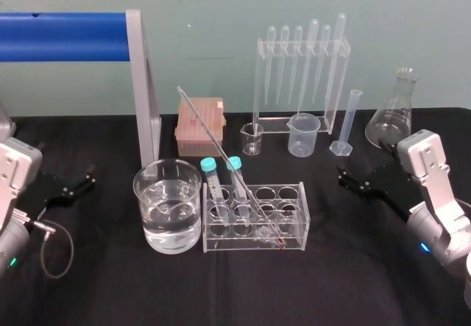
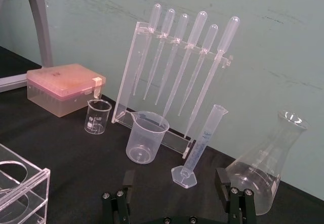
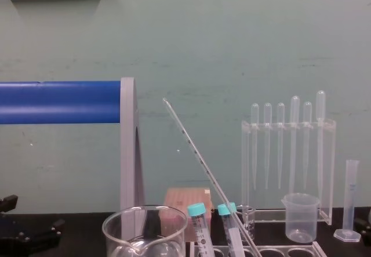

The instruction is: Hold the thermometer with one hand and immerse one end into the beaker, then reinsert it into the test tube rack.

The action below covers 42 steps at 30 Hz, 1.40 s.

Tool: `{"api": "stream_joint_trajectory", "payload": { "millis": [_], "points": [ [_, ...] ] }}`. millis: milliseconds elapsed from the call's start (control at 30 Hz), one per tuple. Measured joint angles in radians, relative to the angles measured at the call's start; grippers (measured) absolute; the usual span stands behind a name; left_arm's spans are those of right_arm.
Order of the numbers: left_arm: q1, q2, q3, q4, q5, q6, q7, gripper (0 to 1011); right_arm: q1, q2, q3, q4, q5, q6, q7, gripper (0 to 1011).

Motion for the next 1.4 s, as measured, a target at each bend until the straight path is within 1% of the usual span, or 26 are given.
{"api": "stream_joint_trajectory", "payload": {
  "millis": [1400],
  "points": [
    [0.000, 0.000, 0.000, 0.000, 0.000, 0.000, 0.000, 1008, 0.000, 0.000, 0.000, 0.000, 0.000, 0.000, 0.000, 1003]
  ]
}}
